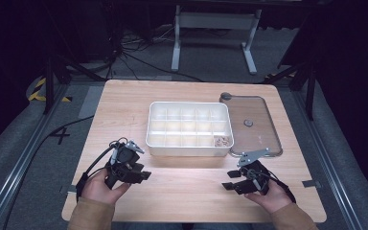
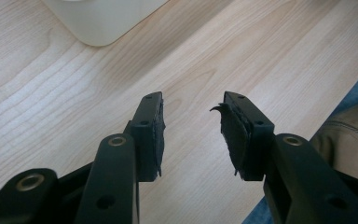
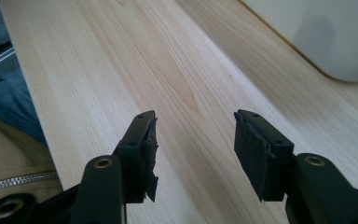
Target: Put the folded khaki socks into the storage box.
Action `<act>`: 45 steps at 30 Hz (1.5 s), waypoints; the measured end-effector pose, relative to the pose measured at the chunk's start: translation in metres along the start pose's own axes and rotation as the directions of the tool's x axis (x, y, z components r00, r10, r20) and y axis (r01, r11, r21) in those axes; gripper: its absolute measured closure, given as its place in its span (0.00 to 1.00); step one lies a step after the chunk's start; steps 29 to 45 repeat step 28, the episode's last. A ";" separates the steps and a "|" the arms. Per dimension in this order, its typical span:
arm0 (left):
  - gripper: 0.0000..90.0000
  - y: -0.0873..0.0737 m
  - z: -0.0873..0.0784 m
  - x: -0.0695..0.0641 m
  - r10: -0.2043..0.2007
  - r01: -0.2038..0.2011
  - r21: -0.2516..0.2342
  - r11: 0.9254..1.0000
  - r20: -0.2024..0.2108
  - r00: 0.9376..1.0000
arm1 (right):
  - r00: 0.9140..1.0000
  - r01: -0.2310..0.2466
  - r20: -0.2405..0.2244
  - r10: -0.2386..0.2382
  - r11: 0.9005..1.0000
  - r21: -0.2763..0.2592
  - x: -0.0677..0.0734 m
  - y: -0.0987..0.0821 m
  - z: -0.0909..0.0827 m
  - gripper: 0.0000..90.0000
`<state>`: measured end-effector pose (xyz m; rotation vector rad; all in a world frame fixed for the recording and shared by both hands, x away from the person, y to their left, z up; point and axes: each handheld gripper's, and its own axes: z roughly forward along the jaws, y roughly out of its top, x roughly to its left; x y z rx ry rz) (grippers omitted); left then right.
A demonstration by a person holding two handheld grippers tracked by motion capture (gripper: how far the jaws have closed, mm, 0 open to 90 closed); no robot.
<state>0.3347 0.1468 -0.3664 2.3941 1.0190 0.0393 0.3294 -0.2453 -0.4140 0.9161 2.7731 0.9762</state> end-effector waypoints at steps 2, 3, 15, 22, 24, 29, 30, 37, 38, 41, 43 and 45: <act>0.65 0.000 0.002 0.001 0.003 -0.003 -0.001 1.000 0.001 1.000 | 1.000 -0.010 0.002 0.010 1.000 0.007 -0.002 -0.003 0.004 0.53; 0.64 0.000 0.002 0.001 0.010 -0.010 0.000 1.000 -0.003 1.000 | 1.000 -0.004 0.015 0.004 1.000 0.012 -0.005 -0.006 0.007 0.53; 0.62 -0.001 0.010 0.004 0.042 -0.042 0.010 0.999 -0.008 0.999 | 0.998 0.028 0.047 -0.028 0.999 0.016 -0.009 -0.022 0.014 0.50; 0.62 0.000 0.012 0.003 0.044 -0.044 0.020 0.999 -0.003 0.999 | 0.997 0.041 0.066 -0.044 0.998 0.037 -0.006 -0.024 0.019 0.48; 0.62 0.000 0.013 0.003 0.044 -0.044 0.022 0.999 0.002 0.999 | 0.997 0.043 0.070 -0.045 0.998 0.040 -0.006 -0.024 0.019 0.47; 0.61 0.000 0.013 0.003 0.038 -0.038 0.023 0.999 0.005 0.999 | 0.997 0.041 0.070 -0.044 0.998 0.042 -0.006 -0.024 0.019 0.47; 0.61 0.000 0.013 0.003 0.038 -0.038 0.023 0.999 0.005 0.999 | 0.997 0.041 0.070 -0.044 0.998 0.042 -0.006 -0.024 0.019 0.47; 0.61 0.000 0.013 0.003 0.038 -0.038 0.023 0.999 0.005 0.999 | 0.997 0.041 0.070 -0.044 0.998 0.042 -0.006 -0.024 0.019 0.47; 0.61 0.000 0.013 0.003 0.038 -0.038 0.023 0.999 0.005 0.999 | 0.997 0.041 0.070 -0.044 0.998 0.042 -0.006 -0.024 0.019 0.47; 0.61 0.000 0.013 0.003 0.038 -0.038 0.023 0.999 0.005 0.999 | 0.997 0.041 0.070 -0.044 0.998 0.042 -0.006 -0.024 0.019 0.47; 0.61 0.000 0.013 0.003 0.038 -0.038 0.023 0.999 0.005 0.999 | 0.997 0.041 0.070 -0.044 0.998 0.042 -0.006 -0.024 0.019 0.47; 0.61 0.000 0.013 0.003 0.038 -0.038 0.023 0.999 0.005 0.999 | 0.997 0.041 0.070 -0.044 0.998 0.042 -0.006 -0.024 0.019 0.47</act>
